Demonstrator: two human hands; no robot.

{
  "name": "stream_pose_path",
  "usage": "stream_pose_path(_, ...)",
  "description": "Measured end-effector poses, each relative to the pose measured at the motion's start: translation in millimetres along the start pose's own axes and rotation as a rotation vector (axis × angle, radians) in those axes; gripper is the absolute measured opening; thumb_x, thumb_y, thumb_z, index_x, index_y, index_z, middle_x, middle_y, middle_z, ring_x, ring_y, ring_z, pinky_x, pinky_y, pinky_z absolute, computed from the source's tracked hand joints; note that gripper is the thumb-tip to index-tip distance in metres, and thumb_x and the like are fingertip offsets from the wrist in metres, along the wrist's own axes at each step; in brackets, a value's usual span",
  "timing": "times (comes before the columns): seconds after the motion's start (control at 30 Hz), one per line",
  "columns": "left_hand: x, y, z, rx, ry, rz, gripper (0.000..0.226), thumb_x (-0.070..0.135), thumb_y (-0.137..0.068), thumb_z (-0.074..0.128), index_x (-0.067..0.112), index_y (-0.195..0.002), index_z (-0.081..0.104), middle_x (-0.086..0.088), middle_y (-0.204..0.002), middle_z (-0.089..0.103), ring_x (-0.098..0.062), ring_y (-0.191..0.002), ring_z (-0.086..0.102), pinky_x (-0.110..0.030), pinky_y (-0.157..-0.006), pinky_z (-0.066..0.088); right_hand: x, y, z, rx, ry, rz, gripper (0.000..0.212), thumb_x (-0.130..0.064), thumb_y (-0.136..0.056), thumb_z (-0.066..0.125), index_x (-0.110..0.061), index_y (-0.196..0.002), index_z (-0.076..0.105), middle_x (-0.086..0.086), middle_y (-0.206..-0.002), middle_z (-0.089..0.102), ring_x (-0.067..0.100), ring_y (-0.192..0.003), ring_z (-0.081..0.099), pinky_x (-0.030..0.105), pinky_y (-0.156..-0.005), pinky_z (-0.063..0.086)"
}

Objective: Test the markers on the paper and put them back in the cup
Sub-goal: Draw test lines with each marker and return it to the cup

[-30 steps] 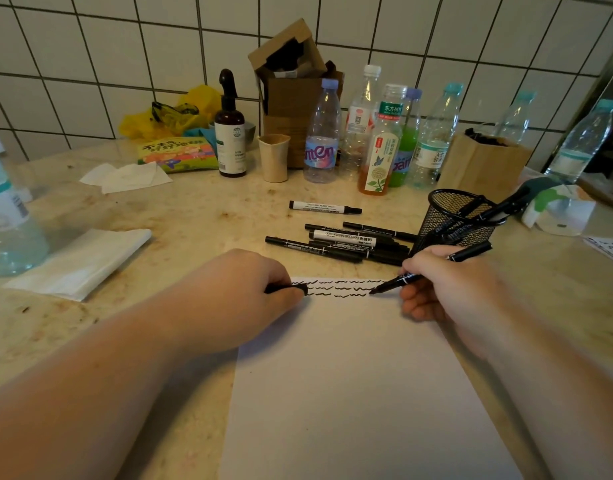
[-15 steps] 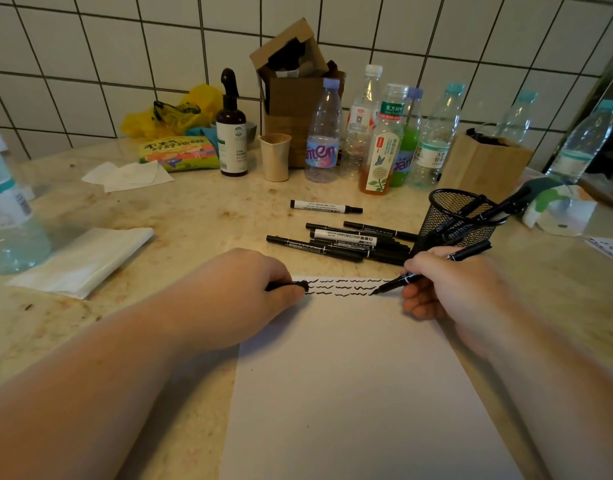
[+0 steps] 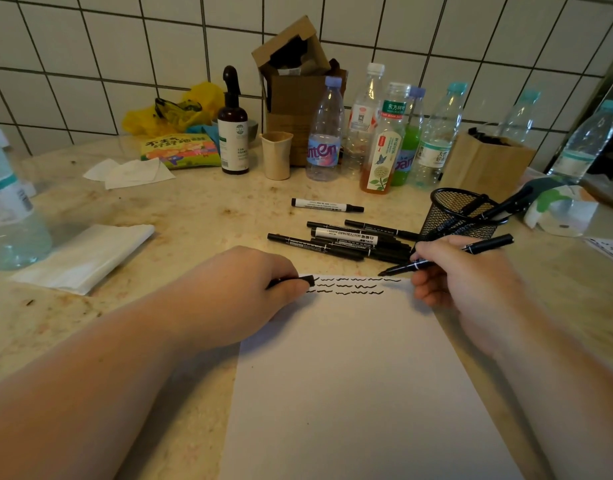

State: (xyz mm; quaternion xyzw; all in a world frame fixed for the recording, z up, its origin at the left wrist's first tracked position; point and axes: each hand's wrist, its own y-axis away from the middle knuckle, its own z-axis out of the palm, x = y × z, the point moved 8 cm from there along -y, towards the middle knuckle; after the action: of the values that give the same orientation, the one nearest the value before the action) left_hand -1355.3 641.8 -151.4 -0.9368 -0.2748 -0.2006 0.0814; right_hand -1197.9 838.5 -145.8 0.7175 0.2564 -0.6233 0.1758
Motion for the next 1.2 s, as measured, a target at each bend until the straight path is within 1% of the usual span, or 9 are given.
stream_pose_path(0.13, 11, 3, -4, 0.005, 0.038, 0.082, 0.020, 0.054, -0.094, 0.044, 0.042, -0.094, 0.060, 0.017, -0.070, 0.067, 0.003, -0.062, 0.056, -0.019, -0.053, 0.037, -11, 13, 23, -0.239, -0.159, -0.044, 0.020, -0.019, -0.088, 0.068, -0.012, -0.070, 0.072, 0.005, -0.051, 0.052, 0.017, -0.045, 0.046, 0.024, -0.043, 0.037)
stream_pose_path(0.2, 15, 4, -6, 0.014, 0.066, 0.108, 0.019, 0.053, -0.094, 0.045, 0.043, -0.096, 0.060, 0.017, -0.071, 0.067, 0.003, -0.062, 0.056, -0.018, -0.053, 0.036, -17, 21, 33, -0.339, -0.281, -0.028, 0.017, -0.024, -0.080, 0.067, -0.012, -0.069, 0.074, 0.007, -0.053, 0.054, 0.019, -0.049, 0.049, 0.024, -0.044, 0.041)
stream_pose_path(0.3, 18, 4, -7, 0.035, 0.100, 0.127, 0.018, 0.052, -0.093, 0.046, 0.042, -0.096, 0.061, 0.013, -0.069, 0.066, 0.003, -0.062, 0.056, -0.018, -0.054, 0.037, -18, 27, 39, -0.427, -0.390, 0.028, 0.030, -0.028, -0.079, 0.059, -0.003, -0.078, 0.076, 0.015, -0.061, 0.059, 0.023, -0.055, 0.057, 0.027, -0.047, 0.048)
stream_pose_path(0.43, 19, 4, -8, 0.039, 0.118, 0.138, 0.019, 0.052, -0.093, 0.046, 0.041, -0.096, 0.061, 0.013, -0.070, 0.066, 0.001, -0.063, 0.056, -0.017, -0.055, 0.039, -18, 27, 39, -0.450, -0.375, 0.007, 0.030, -0.024, -0.079, 0.056, -0.002, -0.082, 0.077, 0.017, -0.065, 0.063, 0.025, -0.059, 0.060, 0.029, -0.051, 0.051)
stream_pose_path(0.6, 24, 6, -2, 0.002, 0.190, 0.156, 0.017, 0.050, -0.094, 0.048, 0.041, -0.098, 0.061, 0.011, -0.074, 0.067, -0.004, -0.063, 0.057, -0.014, -0.057, 0.044, -19, 32, 44, -0.499, -0.240, -0.048, 0.010, -0.015, -0.085, 0.068, -0.008, -0.086, 0.075, 0.022, -0.076, 0.072, 0.028, -0.066, 0.069, 0.030, -0.059, 0.056)
stream_pose_path(0.73, 27, 7, 2, 0.001, 0.192, 0.151, 0.014, 0.045, -0.096, 0.051, 0.036, -0.095, 0.061, 0.013, -0.078, 0.067, -0.005, -0.067, 0.057, -0.014, -0.063, 0.043, -21, 39, 51, -0.563, -0.194, -0.057, 0.018, -0.020, -0.078, 0.069, -0.010, -0.090, 0.078, 0.025, -0.090, 0.076, 0.032, -0.077, 0.075, 0.028, -0.065, 0.059)
stream_pose_path(0.87, 28, 6, 1, 0.023, 0.186, 0.135, 0.012, 0.042, -0.096, 0.052, 0.036, -0.089, 0.060, 0.004, -0.071, 0.061, -0.003, -0.066, 0.052, -0.016, -0.058, 0.041, -23, 40, 54, -0.556, -0.185, -0.092, 0.019, -0.024, -0.073, 0.073, -0.013, -0.087, 0.080, 0.023, -0.088, 0.077, 0.032, -0.077, 0.076, 0.029, -0.066, 0.060)
stream_pose_path(1.07, 34, 9, -4, 0.039, 0.252, 0.161, 0.012, 0.038, -0.095, 0.055, 0.032, -0.092, 0.065, 0.005, -0.076, 0.063, -0.004, -0.080, 0.053, -0.014, -0.066, 0.042, -28, 40, 53, -0.539, -0.226, -0.124, 0.021, -0.026, -0.072, 0.072, -0.012, -0.085, 0.080, 0.023, -0.085, 0.077, 0.031, -0.072, 0.076, 0.029, -0.064, 0.060)
stream_pose_path(1.2, 29, 6, -5, 0.043, 0.260, 0.161, 0.013, 0.041, -0.094, 0.054, 0.035, -0.094, 0.065, 0.007, -0.077, 0.063, -0.003, -0.066, 0.053, -0.013, -0.058, 0.043, -25, 38, 57, -0.542, -0.244, -0.117, 0.022, -0.030, -0.073, 0.072, -0.013, -0.085, 0.079, 0.017, -0.075, 0.075, 0.025, -0.062, 0.070, 0.029, -0.058, 0.056)
